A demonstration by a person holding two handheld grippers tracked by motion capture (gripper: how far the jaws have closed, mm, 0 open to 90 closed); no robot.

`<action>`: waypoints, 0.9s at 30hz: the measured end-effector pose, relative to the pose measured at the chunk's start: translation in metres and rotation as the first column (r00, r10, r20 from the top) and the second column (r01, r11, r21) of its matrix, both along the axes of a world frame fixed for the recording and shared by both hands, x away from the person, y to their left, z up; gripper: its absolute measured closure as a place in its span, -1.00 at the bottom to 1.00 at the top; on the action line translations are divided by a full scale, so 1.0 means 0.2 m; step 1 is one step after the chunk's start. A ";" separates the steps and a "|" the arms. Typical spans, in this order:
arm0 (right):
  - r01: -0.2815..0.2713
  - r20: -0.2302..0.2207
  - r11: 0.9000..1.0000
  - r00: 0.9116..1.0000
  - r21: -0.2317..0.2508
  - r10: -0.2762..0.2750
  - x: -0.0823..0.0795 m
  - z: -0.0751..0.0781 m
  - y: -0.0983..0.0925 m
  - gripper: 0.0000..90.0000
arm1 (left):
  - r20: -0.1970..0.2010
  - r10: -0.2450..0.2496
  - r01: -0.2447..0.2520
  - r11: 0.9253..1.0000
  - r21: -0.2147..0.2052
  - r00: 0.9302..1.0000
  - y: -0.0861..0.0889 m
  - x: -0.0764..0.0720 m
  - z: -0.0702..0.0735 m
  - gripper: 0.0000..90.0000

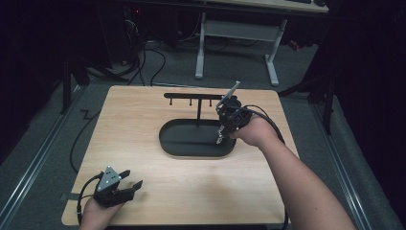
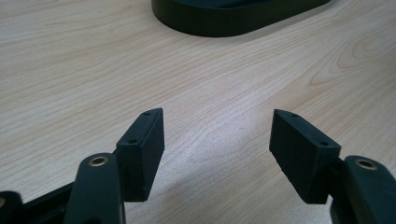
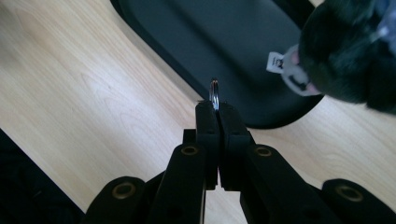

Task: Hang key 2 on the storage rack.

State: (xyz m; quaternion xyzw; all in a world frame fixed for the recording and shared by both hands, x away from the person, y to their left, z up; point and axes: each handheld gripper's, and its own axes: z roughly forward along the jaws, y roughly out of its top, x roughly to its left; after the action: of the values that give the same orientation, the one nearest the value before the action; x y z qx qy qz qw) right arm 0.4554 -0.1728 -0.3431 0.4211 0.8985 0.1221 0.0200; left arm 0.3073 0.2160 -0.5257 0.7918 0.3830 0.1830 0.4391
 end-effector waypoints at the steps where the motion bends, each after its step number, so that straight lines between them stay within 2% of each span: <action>1: 0.008 -0.003 1.000 1.000 0.003 -0.008 0.01 0.01 0.01 0.99 | -0.002 -0.001 0.001 1.000 0.001 1.000 0.00 0.00 0.00 -0.20; 6: 0.006 -0.006 1.000 1.000 -0.001 -0.006 0.05 0.04 0.06 0.99 | -0.014 0.002 -0.002 1.000 0.001 1.000 0.00 0.00 -0.01 -0.20; 7: -0.009 0.000 1.000 1.000 -0.003 0.009 0.06 0.05 0.07 0.99 | -0.015 0.005 -0.005 1.000 0.002 1.000 0.01 0.00 -0.01 -0.20; 12: -0.017 0.019 1.000 1.000 -0.011 0.018 0.12 0.09 0.09 0.99 | -0.018 0.007 -0.007 1.000 -0.001 1.000 0.01 0.00 -0.01 -0.20; 15: 0.008 0.015 1.000 1.000 -0.010 -0.008 0.15 0.13 0.10 0.99 | -0.016 0.006 -0.006 1.000 -0.004 1.000 0.01 0.00 -0.01 -0.20; 17: 0.001 0.027 1.000 1.000 -0.011 -0.001 0.18 0.14 0.10 0.99 | -0.020 0.004 -0.005 1.000 -0.005 1.000 0.01 0.00 -0.01 -0.20; 19: 0.029 0.016 1.000 0.999 -0.002 -0.029 0.20 0.14 0.10 0.99 | -0.019 0.003 -0.003 1.000 -0.002 1.000 0.01 0.00 -0.01 -0.20; 24: 0.045 0.001 0.999 0.999 0.004 -0.045 0.26 0.15 0.09 0.99 | -0.018 0.000 0.000 1.000 -0.003 1.000 0.01 0.01 -0.01 -0.20; 27: 0.022 -0.006 1.000 1.000 0.005 -0.022 0.29 0.16 0.10 0.99 | -0.022 -0.002 0.002 1.000 0.001 1.000 0.01 0.01 -0.02 -0.20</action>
State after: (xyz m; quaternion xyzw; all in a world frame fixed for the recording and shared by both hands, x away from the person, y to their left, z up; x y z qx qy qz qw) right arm 0.5129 -0.1537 -0.3113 0.4314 0.8936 0.1230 0.0175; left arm 0.3094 0.2180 -0.5289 0.7945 0.3871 0.1740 0.4344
